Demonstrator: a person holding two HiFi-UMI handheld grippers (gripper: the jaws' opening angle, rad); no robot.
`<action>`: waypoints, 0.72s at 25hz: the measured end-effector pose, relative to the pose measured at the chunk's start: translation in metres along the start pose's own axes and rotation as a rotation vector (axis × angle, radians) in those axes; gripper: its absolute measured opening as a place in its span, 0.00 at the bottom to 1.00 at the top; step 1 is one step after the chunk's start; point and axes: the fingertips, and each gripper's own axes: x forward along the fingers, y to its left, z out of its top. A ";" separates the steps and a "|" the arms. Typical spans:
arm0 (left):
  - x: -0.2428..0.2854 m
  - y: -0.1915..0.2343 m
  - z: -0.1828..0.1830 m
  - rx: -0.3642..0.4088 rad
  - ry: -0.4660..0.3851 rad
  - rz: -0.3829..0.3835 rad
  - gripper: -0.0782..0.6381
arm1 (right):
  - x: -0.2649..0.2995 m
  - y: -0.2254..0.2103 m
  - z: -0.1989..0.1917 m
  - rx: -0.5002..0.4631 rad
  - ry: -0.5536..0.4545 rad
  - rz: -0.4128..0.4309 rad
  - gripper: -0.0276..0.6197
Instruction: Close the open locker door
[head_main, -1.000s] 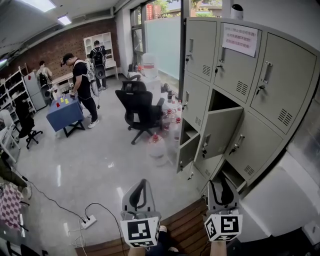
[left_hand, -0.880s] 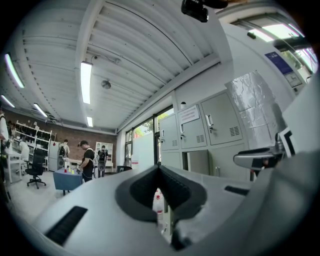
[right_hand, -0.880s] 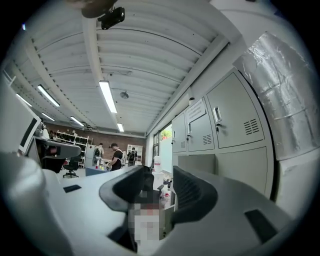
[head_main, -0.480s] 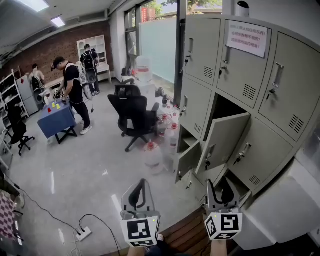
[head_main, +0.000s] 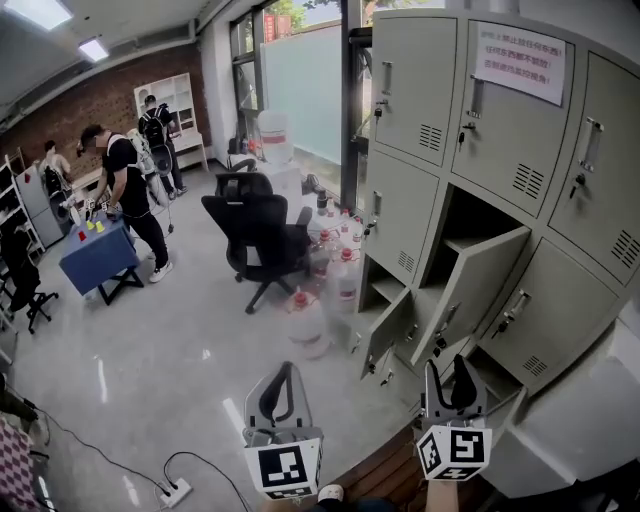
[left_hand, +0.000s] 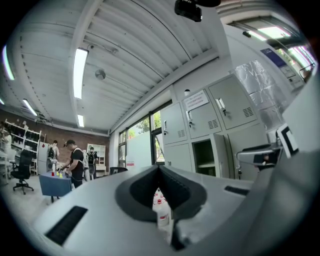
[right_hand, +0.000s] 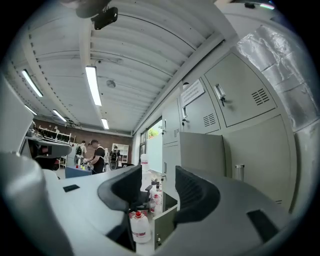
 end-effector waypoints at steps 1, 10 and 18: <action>0.005 0.003 -0.003 0.004 0.000 -0.009 0.11 | 0.003 0.000 -0.002 -0.001 0.002 -0.011 0.36; 0.049 0.001 -0.021 -0.004 0.031 -0.088 0.11 | 0.029 -0.009 -0.023 -0.006 0.051 -0.079 0.36; 0.094 -0.005 -0.026 -0.004 0.039 -0.100 0.11 | 0.067 -0.044 -0.043 0.014 0.109 -0.119 0.36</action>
